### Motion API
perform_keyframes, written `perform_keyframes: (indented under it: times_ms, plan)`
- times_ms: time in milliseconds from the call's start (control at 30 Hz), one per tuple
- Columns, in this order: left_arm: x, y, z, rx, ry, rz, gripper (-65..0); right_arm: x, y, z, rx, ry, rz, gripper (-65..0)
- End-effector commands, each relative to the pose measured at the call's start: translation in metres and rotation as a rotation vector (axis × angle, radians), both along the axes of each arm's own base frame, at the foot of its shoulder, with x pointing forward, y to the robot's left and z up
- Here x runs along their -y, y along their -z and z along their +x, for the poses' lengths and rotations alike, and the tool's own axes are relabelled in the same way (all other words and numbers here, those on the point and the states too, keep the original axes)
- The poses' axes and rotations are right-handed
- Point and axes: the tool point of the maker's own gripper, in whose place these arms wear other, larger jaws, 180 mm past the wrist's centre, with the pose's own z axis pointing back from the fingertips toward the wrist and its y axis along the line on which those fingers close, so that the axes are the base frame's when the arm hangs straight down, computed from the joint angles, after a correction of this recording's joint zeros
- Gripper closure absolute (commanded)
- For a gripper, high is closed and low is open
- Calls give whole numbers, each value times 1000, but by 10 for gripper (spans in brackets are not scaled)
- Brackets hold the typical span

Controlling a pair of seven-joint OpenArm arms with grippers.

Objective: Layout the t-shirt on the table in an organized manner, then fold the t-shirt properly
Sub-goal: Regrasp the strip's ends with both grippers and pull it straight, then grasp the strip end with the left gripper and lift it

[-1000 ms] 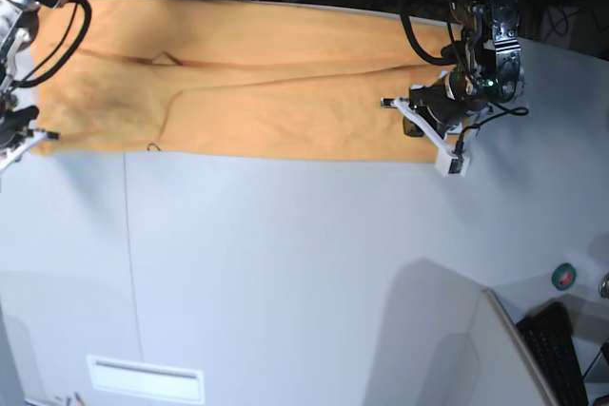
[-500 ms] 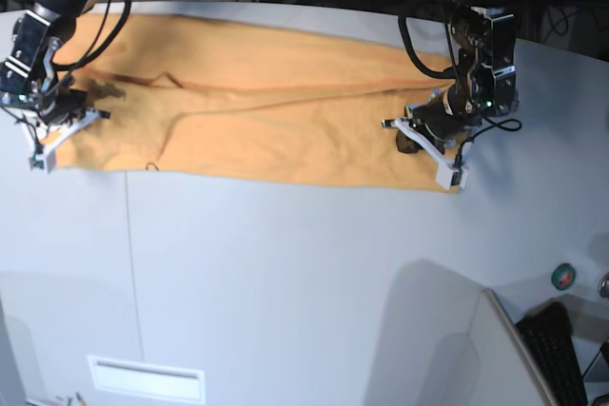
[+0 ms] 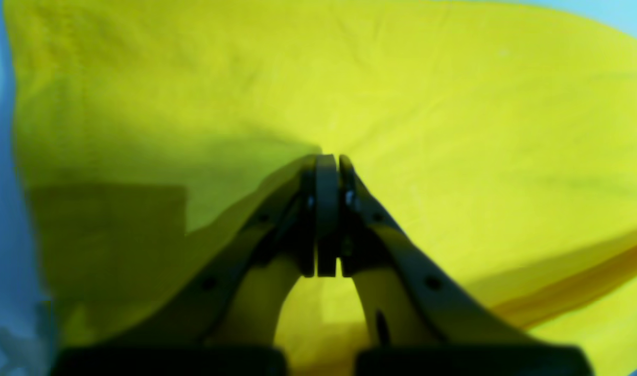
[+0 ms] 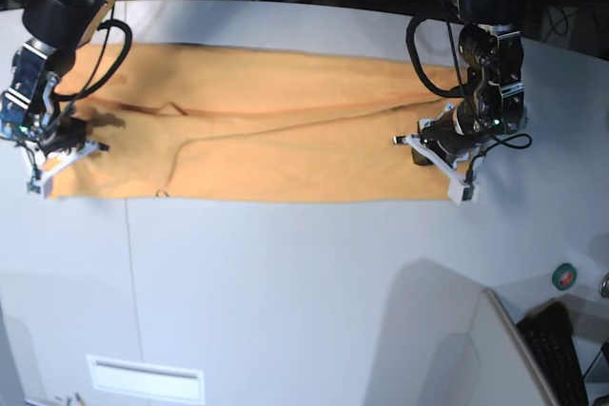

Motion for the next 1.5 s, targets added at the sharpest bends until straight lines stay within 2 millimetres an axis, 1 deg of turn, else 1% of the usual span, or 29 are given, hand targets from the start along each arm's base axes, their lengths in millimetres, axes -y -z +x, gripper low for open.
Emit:
perform_keyframes:
  times_ms: [0, 67, 100, 133, 200, 233, 300, 367, 400, 467, 500, 567, 600, 633, 667, 733, 833, 967, 1067, 1167, 1233, 1300, 1400, 1467]
  plan:
    - [-15, -23, 18, 79, -23, 22, 0, 13, -16, 8, 48, 10, -38, 0]
    - [-20, -42, 27, 136, -31, 39, 0, 17, -28, 9, 79, 8, -66, 0]
    - [-23, -52, 28, 161, -30, 51, 0, 15, -33, 10, 96, 8, -73, 0]
    - [-23, -58, 26, 166, -23, 60, 0, 16, -41, 11, 119, 6, -91, 0]
    - [-33, -78, 23, 192, -38, 78, 0, 22, -60, 10, 161, 3, -139, 0]
    - [-41, -87, 18, 202, -61, 71, 0, 25, -70, 9, 183, 0, -162, 0]
    - [-58, -101, 4, 226, -130, 12, 0, 20, -85, 5, 217, -29, -187, 0]
    - [-83, -111, -13, 254, -215, -64, 0, 18, -97, -2, 238, -70, -216, 0]
    - [-92, -115, -20, 268, -247, -105, -39, 16, -100, -7, 237, -86, -227, 0]
    - [-105, -115, -34, 281, -310, -198, -263, 12, -99, -16, 227, -106, -231, 0]
    - [-109, -111, -40, 273, -335, -243, -388, 8, -96, -19, 223, -104, -222, 0]
    - [-115, -97, -49, 238, -370, -289, -568, 6, -92, -23, 210, -105, -213, 0]
    - [-118, -86, -53, 210, -390, -300, -619, 5, -89, -25, 203, -105, -208, 0]
    - [-120, -75, -59, 180, -407, -300, -625, 4, -88, -26, 200, -105, -207, 0]
    - [-120, -68, -59, 162, -403, -299, -612, 3, -87, -27, 199, -104, -204, 0]
    - [-107, -56, -55, 142, -324, -298, -597, -4, -84, -27, 199, -101, -185, 0]
    - [-96, -37, -53, 90, -215, -244, -592, -6, -84, -27, 200, -100, -181, 0]
    - [-88, -20, -52, 58, -181, -166, -592, -6, -83, -28, 198, -100, -181, 0]
    - [-84, -10, -56, 23, -172, -145, -591, -5, -83, -29, 198, -97, -182, 0]
    - [-60, 1, -56, -12, -99, -156, -584, -5, -83, -29, 198, -97, -182, 0]
    - [-48, 11, -61, -47, -66, -167, -546, -5, -83, -29, 196, -97, -181, 0]
    - [-42, 18, -65, -71, -54, -179, -492, -5, -83, -29, 197, -96, -181, 0]
    - [-41, 22, -65, -63, -66, -187, -385, -4, -83, -30, 195, -94, -181, 0]
    - [-42, 25, -67, -65, -79, -191, -285, -3, -83, -30, 195, -91, -182, 0]
